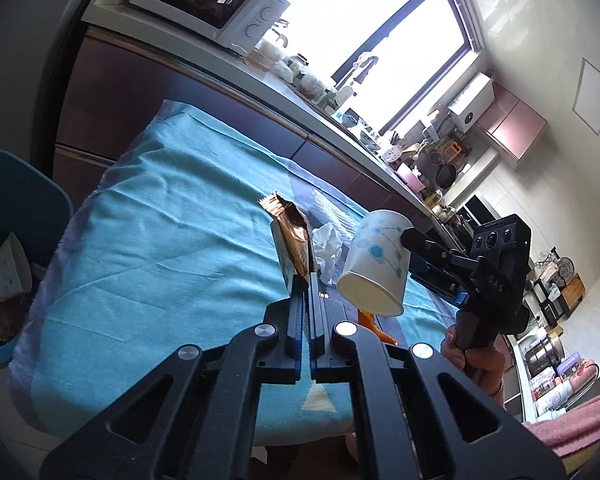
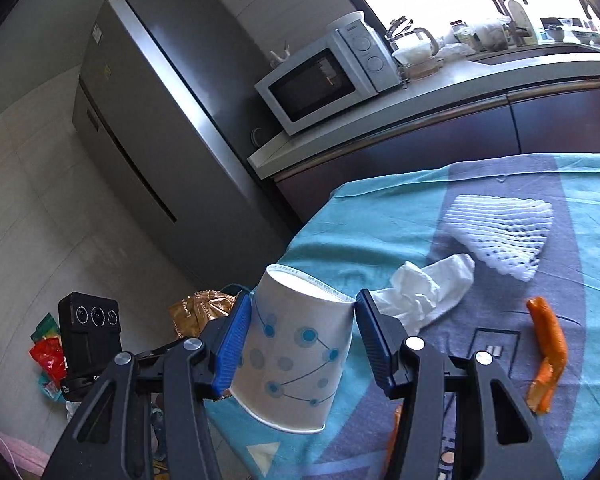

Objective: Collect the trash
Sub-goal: 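Carry the foil wrapper and dotted cup to the teal bin and open both tools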

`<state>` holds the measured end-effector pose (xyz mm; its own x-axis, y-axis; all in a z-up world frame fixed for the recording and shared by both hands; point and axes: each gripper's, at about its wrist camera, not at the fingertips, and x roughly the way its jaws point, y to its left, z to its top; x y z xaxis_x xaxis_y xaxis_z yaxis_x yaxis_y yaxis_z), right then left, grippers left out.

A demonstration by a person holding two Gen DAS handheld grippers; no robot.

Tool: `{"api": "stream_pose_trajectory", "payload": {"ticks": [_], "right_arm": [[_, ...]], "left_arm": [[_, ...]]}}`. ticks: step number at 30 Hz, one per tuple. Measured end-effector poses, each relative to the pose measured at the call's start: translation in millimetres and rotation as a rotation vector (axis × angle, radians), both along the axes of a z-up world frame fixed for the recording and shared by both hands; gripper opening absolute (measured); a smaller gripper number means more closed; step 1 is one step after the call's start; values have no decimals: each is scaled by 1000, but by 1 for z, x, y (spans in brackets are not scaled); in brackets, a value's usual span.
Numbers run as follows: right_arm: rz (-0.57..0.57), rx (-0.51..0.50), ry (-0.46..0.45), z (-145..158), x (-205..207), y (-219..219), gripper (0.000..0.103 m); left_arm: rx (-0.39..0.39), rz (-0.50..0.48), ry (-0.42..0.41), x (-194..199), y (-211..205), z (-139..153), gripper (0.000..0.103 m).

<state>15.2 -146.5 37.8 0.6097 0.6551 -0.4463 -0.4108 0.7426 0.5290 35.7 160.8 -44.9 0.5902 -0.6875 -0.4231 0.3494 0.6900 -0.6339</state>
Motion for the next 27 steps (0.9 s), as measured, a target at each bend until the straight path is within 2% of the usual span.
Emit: {"api": "stream_pose_trajectory", "payload": {"ticks": [14, 27], "right_arm": [[169, -12, 0, 4, 34, 85, 52], [270, -21, 3, 3, 57, 145, 52]], "left_arm": [[-17, 159, -6, -22, 72, 6, 3], [-3, 299, 4, -34, 125, 6, 3]]}}
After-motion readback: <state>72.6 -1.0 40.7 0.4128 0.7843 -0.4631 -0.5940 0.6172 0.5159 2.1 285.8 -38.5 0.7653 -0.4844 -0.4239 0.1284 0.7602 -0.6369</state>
